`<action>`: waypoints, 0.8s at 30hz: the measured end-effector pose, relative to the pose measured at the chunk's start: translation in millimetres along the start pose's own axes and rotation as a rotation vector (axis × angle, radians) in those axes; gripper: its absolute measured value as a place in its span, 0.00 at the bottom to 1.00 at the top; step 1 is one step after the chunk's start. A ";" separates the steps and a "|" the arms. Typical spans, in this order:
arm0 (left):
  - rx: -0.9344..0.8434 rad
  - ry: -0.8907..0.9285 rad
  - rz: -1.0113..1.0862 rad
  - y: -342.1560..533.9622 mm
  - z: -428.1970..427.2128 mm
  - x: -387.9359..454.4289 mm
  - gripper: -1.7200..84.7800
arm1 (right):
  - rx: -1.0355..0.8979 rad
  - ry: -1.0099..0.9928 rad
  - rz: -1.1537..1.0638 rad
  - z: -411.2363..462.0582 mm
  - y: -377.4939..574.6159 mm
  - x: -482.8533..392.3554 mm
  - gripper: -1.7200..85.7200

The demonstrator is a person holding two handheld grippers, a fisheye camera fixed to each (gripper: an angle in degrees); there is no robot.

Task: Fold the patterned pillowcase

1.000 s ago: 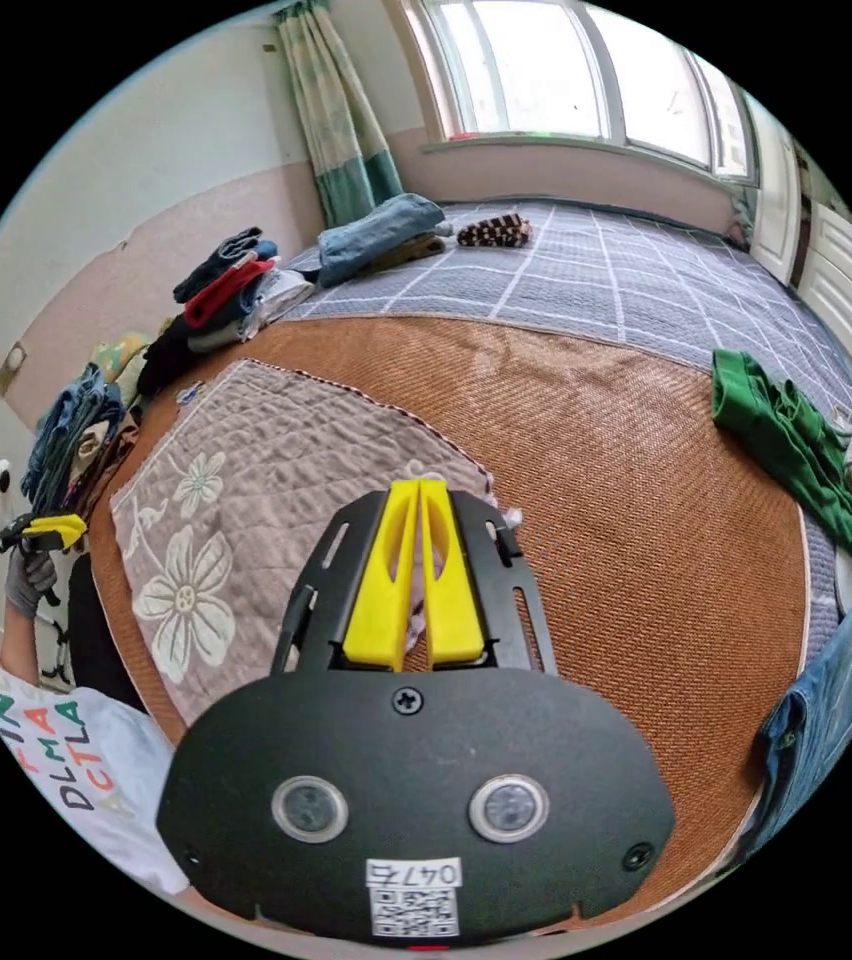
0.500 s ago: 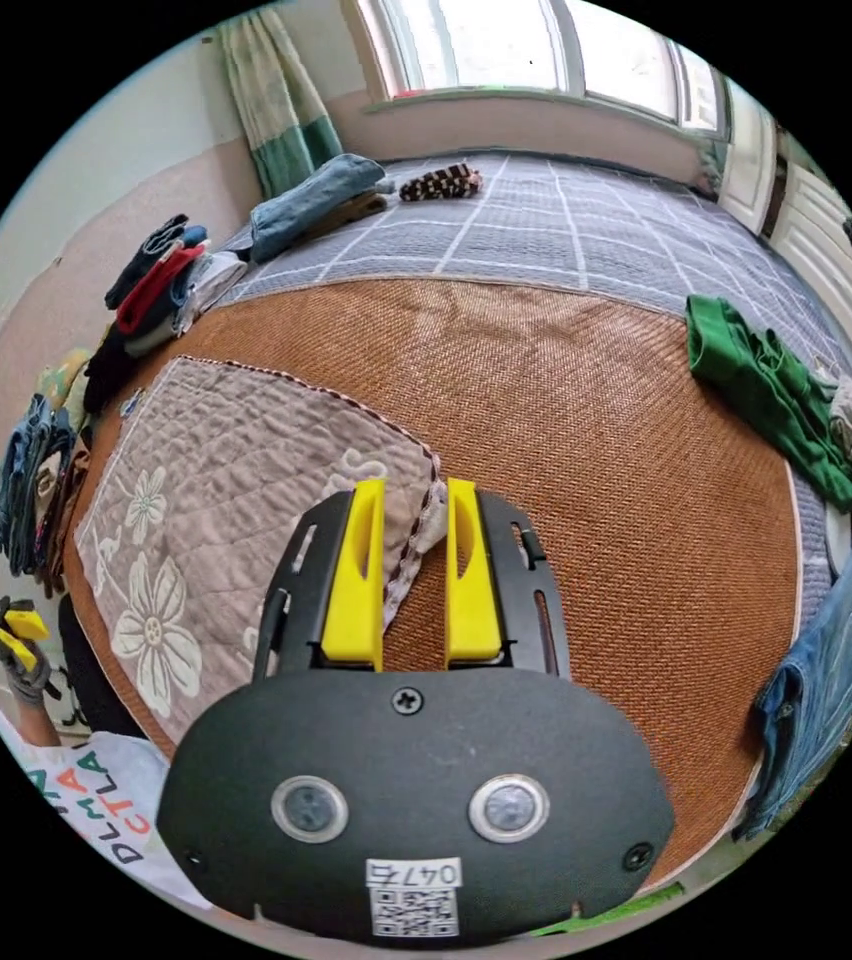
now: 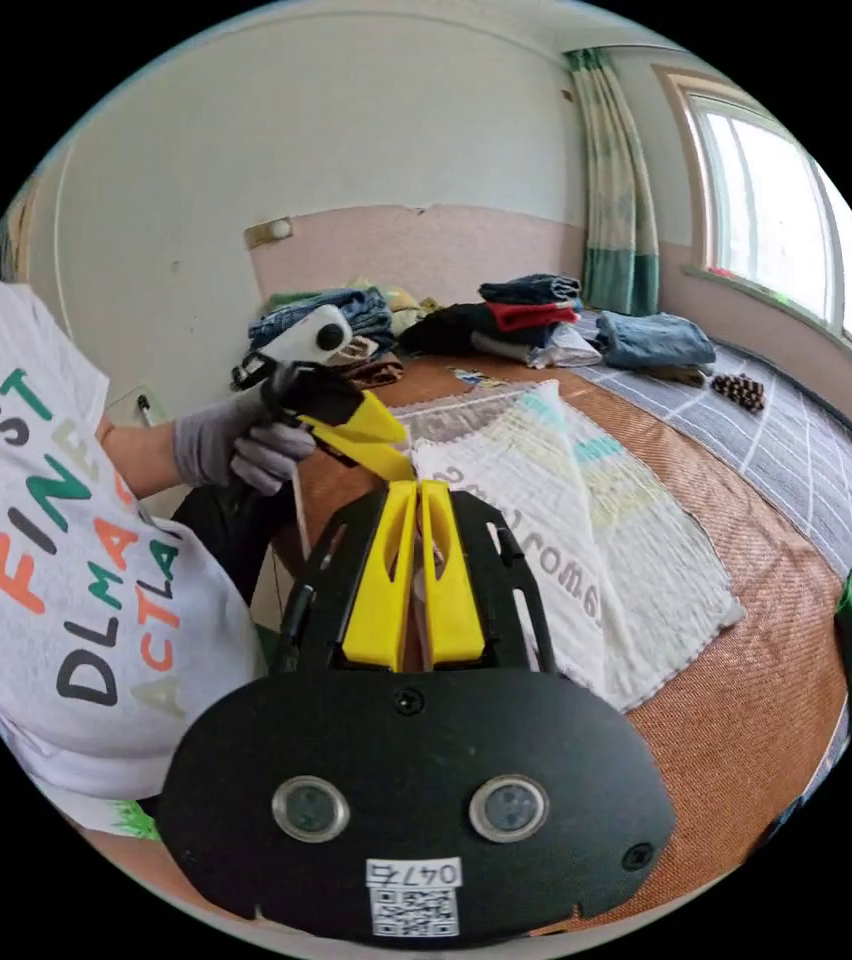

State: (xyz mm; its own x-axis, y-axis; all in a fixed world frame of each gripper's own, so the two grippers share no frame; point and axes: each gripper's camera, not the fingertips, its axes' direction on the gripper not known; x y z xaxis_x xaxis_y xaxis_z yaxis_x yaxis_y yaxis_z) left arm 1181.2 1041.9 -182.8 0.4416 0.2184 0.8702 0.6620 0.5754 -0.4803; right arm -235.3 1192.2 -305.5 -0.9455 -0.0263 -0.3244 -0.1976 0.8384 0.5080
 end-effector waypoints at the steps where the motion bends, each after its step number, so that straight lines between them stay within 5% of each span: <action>1: -0.003 0.004 -0.011 2.4 3.6 -3.1 0.24 | -0.014 -0.024 -0.058 3.3 2.2 -22.3 0.01; 7: 0.056 0.081 -0.108 55.7 -5.7 -46.6 0.03 | -0.071 -0.096 -0.198 1.0 18.4 -70.7 0.02; 12: 0.087 0.117 -0.021 114.6 -75.8 -56.7 0.01 | -0.005 0.154 0.138 -33.7 60.8 15.6 0.08; 17: 0.163 0.200 0.103 167.6 -162.3 -36.9 0.01 | -0.161 0.341 0.559 -22.8 112.1 128.2 0.13; 22: 0.220 0.218 0.236 205.5 -227.2 8.2 0.01 | -0.231 0.356 0.662 2.3 115.1 135.0 0.09; 24: 0.256 0.211 0.305 217.4 -256.1 34.7 0.01 | -0.322 0.505 0.614 14.8 108.3 115.1 0.04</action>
State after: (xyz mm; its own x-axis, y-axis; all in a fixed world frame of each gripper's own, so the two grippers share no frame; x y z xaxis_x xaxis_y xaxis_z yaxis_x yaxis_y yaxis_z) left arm 1495.6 972.8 -285.0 0.7243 0.2580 0.6394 0.3234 0.6919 -0.6455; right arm -361.7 1287.9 -299.6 -0.8956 0.0782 0.4380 0.3958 0.5898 0.7039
